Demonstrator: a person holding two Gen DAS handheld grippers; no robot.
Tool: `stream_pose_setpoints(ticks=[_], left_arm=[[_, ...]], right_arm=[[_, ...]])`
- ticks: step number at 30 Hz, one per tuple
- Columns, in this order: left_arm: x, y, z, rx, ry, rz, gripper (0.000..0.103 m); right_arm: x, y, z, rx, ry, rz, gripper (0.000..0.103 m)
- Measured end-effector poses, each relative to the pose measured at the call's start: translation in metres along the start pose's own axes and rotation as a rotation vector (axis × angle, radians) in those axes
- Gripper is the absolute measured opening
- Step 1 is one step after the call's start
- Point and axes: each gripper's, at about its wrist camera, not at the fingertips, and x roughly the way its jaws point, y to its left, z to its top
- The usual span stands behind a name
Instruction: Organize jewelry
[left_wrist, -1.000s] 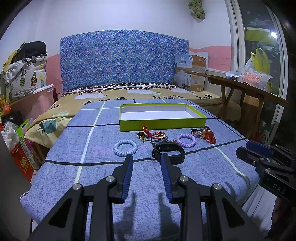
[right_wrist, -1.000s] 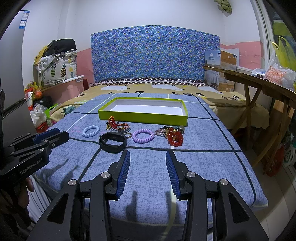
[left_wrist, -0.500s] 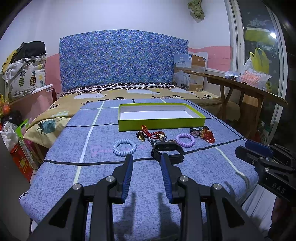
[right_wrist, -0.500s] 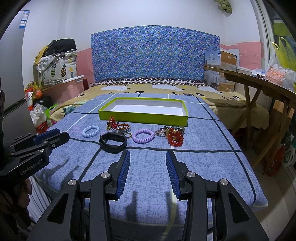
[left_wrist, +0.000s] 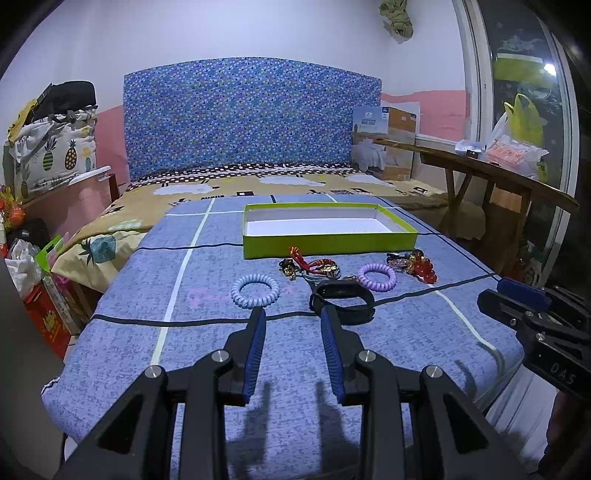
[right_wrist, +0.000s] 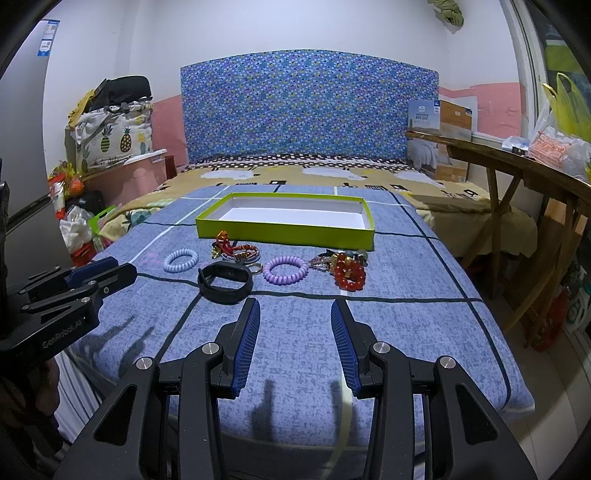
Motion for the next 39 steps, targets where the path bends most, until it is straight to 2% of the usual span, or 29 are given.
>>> stream_pose_setpoints(ticks=[15,26,30,39], left_arm=[[0.013,-0.007,0.004,0.027,0.03,-0.038,0.032],[0.051,-0.012,0.016,0.027,0.115,-0.07,0.032],[0.065,-0.011,0.022,0.011,0.149,-0.07,0.032],[0.09,-0.014,0.029,0.013,0.214,-0.073,0.032]], right_arm=[[0.011,-0.002,0.0,0.002,0.015,-0.008,0.041],[0.04,-0.029,0.016,0.016,0.071,-0.025,0.041],[0.054,-0.036,0.023,0.014,0.101,-0.026,0.041],[0.099,-0.057,0.032,0.043,0.231,0.039,0.041]])
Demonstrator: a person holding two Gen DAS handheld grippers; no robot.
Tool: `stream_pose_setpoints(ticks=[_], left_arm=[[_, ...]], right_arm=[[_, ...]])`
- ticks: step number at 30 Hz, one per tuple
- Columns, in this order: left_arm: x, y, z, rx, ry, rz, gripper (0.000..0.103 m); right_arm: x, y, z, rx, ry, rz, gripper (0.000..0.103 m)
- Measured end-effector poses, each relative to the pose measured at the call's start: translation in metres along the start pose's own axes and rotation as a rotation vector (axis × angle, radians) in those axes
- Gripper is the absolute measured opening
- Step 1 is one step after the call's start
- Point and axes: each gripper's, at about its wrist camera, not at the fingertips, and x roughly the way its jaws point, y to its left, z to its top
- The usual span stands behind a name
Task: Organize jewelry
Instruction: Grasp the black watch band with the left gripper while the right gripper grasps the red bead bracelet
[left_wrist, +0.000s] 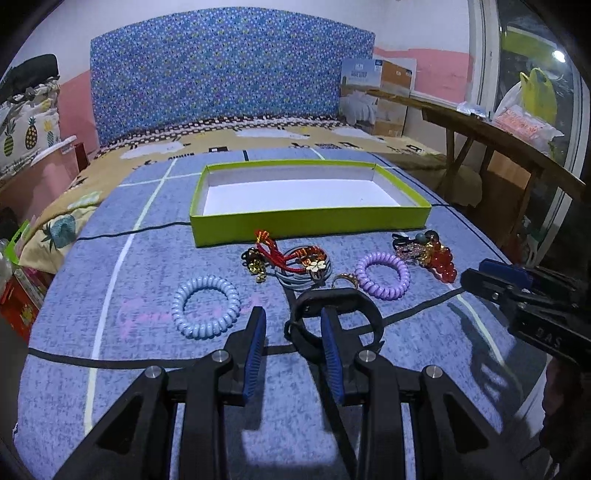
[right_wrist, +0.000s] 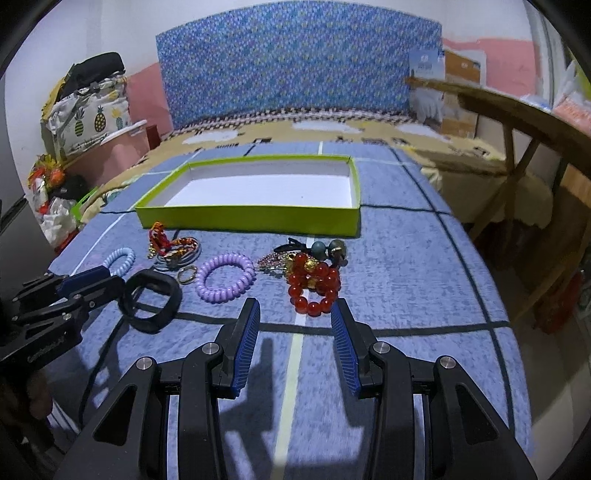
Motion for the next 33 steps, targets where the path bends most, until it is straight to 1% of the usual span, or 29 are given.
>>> stream_pose_setpoints(ticks=[4,10,16,19,26,27,29,30,31,33], left_arm=[[0.007,-0.001,0.001,0.0,0.023,-0.001,0.032],[0.016,-0.003,0.002,0.003,0.066,0.001,0.032],[0.02,-0.004,0.004,0.0,0.087,0.002,0.032],[0.022,-0.005,0.005,0.0,0.096,0.003,0.032],[0.026,-0.009,0.007,0.013,0.109,0.014,0.032],[0.026,-0.009,0.007,0.015,0.109,0.014,0.031],[0.025,-0.009,0.006,0.02,0.111,0.004,0.026],[0.024,-0.01,0.006,0.025,0.11,0.007,0.023],[0.024,-0.011,0.006,0.029,0.108,0.014,0.021],[0.023,-0.01,0.005,0.03,0.105,0.015,0.019]], right_arm=[[0.015,-0.005,0.007,-0.022,0.047,0.016,0.041],[0.027,-0.014,0.017,-0.027,0.071,0.007,0.041],[0.041,-0.017,0.023,-0.054,0.123,0.04,0.043],[0.045,-0.017,0.024,-0.067,0.132,0.051,0.046],[0.052,-0.019,0.031,-0.099,0.147,0.041,0.046],[0.052,-0.019,0.031,-0.1,0.148,0.04,0.046],[0.052,-0.018,0.031,-0.101,0.151,0.039,0.046],[0.051,-0.018,0.03,-0.1,0.152,0.038,0.044],[0.05,-0.018,0.03,-0.099,0.151,0.039,0.038],[0.048,-0.018,0.028,-0.096,0.151,0.041,0.036]])
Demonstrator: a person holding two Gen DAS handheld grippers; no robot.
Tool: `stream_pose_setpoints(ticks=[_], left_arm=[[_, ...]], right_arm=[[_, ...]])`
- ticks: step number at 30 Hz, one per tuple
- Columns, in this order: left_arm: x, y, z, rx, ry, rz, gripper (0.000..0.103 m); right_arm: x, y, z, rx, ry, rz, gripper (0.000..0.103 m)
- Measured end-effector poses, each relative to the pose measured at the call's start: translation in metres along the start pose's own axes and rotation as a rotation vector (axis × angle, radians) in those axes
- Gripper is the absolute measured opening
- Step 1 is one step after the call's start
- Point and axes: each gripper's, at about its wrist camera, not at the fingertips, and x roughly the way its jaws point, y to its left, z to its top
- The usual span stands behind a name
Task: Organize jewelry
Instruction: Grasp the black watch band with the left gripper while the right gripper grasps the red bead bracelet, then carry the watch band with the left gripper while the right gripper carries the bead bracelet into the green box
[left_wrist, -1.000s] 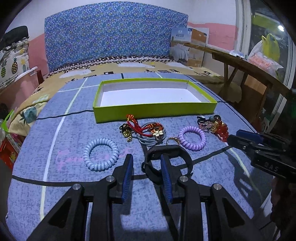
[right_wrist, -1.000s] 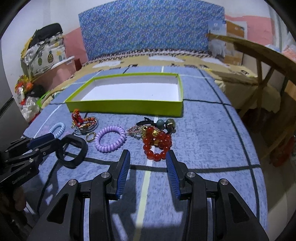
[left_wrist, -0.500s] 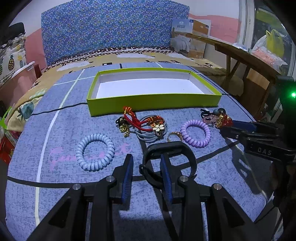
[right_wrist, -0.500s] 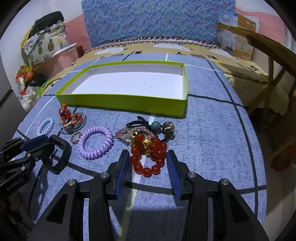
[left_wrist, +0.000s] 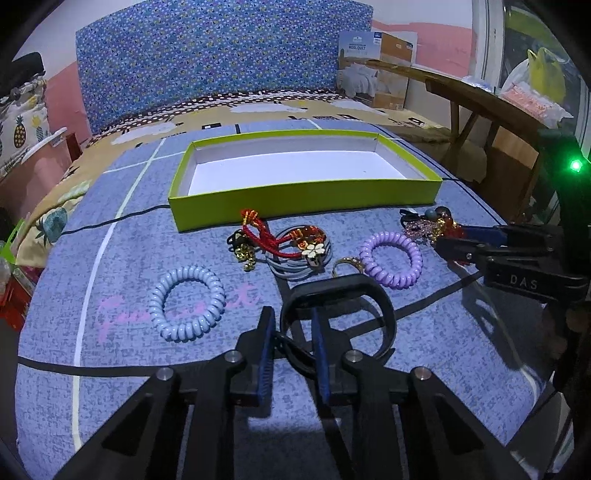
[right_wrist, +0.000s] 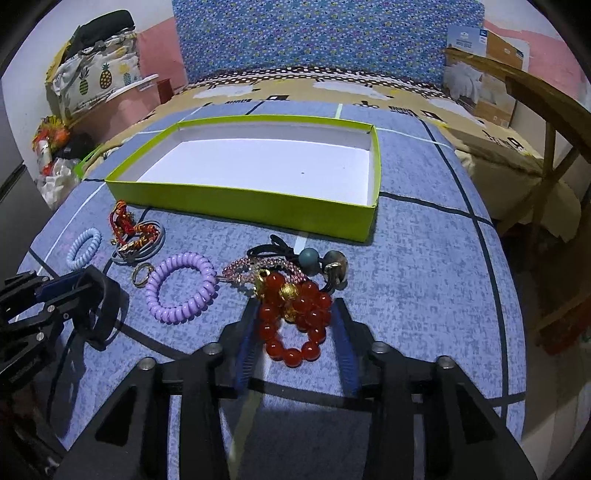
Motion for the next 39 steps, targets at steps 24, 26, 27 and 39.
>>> stream_pose_setpoints(ticks=[24,26,27,39], left_arm=[[-0.02,0.014,-0.01,-0.044,-0.034,-0.063,0.01],[-0.021,0.015,-0.011,-0.049,-0.034,-0.07,0.01],[-0.022,0.015,-0.011,-0.051,-0.034,-0.073,0.01],[-0.033,0.025,0.01,-0.059,-0.07,-0.093,0.01]], right_arm=[[-0.033,0.006,-0.027,0.089,-0.063,0.071,0.02],[-0.035,0.005,-0.027,0.096,-0.07,0.076,0.02],[-0.036,0.005,-0.026,0.099,-0.075,0.079,0.02],[-0.046,0.005,0.0,0.081,-0.132,0.087,0.021]])
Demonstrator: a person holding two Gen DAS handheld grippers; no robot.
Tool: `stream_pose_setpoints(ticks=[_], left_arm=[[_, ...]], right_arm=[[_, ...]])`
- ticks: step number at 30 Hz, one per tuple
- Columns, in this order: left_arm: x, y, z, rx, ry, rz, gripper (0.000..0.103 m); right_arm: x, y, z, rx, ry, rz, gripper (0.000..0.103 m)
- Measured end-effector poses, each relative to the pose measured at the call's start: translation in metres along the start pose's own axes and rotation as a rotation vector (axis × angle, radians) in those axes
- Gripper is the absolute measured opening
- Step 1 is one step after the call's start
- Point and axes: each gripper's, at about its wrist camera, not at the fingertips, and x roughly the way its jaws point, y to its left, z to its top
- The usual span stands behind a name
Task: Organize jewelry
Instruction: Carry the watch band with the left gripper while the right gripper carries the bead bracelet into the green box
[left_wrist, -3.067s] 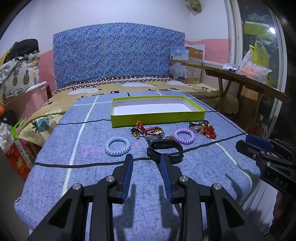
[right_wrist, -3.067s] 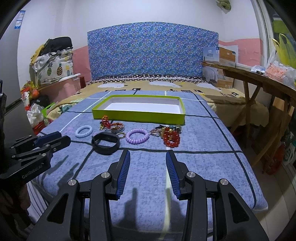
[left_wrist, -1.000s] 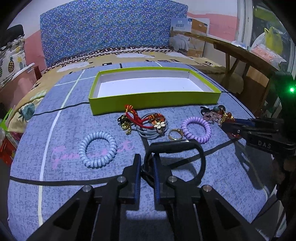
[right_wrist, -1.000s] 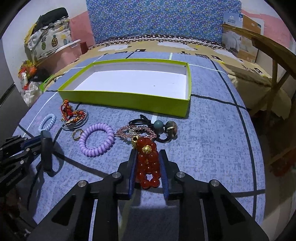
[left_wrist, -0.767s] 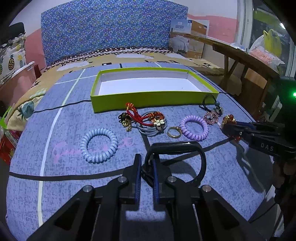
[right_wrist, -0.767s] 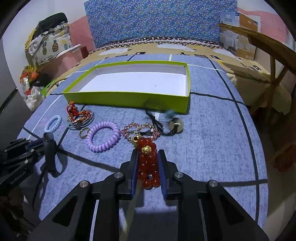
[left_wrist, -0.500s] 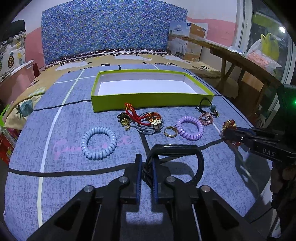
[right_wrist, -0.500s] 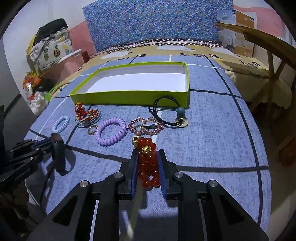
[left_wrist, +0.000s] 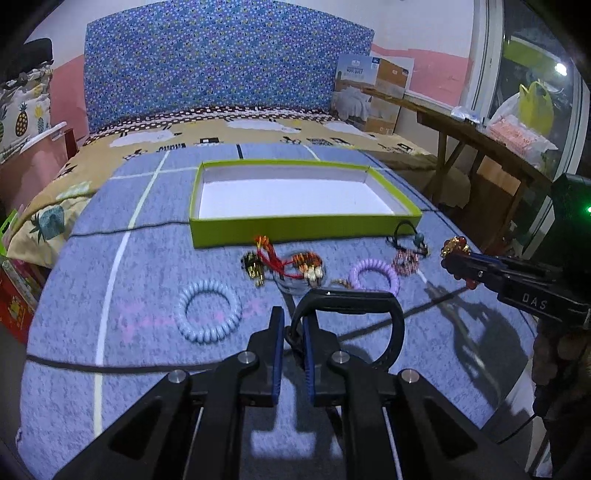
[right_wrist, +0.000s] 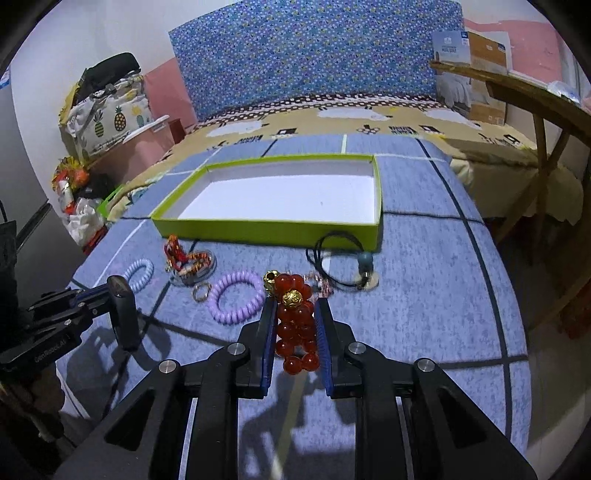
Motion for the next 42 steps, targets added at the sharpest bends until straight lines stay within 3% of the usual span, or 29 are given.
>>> stream_pose_setpoints(ticks=[5,14,26,42], left_arm=[[0.0,0.008,0.022,-0.006,-0.025,-0.008,0.01],[0.024,0.029,0.072,0.018,-0.06,0.048,0.01],[0.095,0.057,0.125,0.009,0.015,0.101,0.01],[0.157,0.055,0.139,0.048,0.139,0.183,0.01]], right_arm=[[0.003,-0.004,0.019,-0.009,-0.023,-0.001,0.021],[0.029,-0.01,0.064,-0.033,-0.045,-0.01,0.021],[0.096,-0.032,0.102,-0.026,0.036,-0.058,0.021],[0.143,-0.054,0.119,0.001,0.123,-0.093,0.022]])
